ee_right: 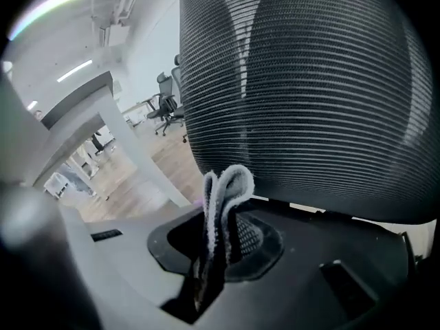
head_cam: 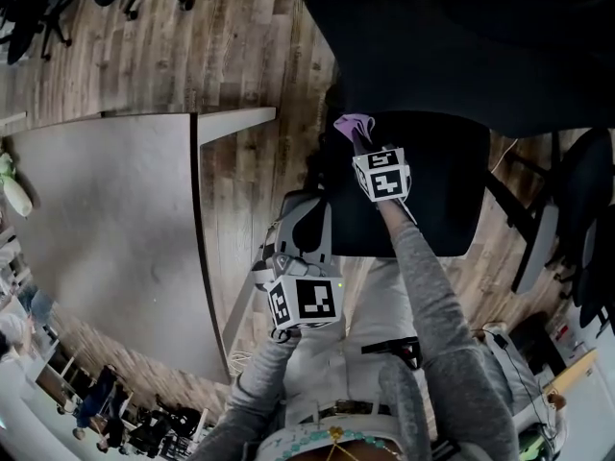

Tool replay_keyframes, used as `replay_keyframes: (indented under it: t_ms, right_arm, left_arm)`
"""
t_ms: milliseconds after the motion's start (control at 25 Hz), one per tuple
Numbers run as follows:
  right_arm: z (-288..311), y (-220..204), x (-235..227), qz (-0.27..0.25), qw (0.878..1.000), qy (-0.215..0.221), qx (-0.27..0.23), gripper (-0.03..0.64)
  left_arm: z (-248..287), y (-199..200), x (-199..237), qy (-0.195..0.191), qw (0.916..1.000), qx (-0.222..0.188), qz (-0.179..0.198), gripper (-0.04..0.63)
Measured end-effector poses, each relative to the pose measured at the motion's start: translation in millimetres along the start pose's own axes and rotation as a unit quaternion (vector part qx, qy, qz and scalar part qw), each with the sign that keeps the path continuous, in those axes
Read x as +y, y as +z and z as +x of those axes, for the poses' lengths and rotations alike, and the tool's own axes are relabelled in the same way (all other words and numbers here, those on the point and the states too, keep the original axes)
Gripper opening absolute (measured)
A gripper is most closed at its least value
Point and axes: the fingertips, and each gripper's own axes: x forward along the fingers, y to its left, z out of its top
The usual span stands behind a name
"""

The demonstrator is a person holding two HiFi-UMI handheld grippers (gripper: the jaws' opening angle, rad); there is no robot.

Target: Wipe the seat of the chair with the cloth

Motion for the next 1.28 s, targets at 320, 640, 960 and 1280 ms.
replay_keyframes:
  t_ms: [320,640,960,1280]
  right_arm:
    - [26.4,-7.0,7.8,-0.023,0.999,-0.013,0.021,0.051]
    - [49.4,-24.2,4.4,-0.149,0.985,-0.042,0.079,0.051]
    - [49.5,-22.7,-1.6,-0.185,0.979,-0.04,0.08,0.051]
    - [42.8,-32.2,-24.0,-0.165,0.981,-0.057,0.086,0.051]
  left_arm:
    - [-1.5,2.0,2.5,-0.004,1.0,-0.004,-0.001,-0.002]
    - [-1.9,1.7,2.2,-0.001,1.0,-0.003,0.002,-0.002]
    - [-2.8,3.2,5.8,0.003,1.0,-0.004,0.005,-0.002]
    - [-2.3,4.3,5.6,0.009,0.9999,-0.005,0.01,-0.002]
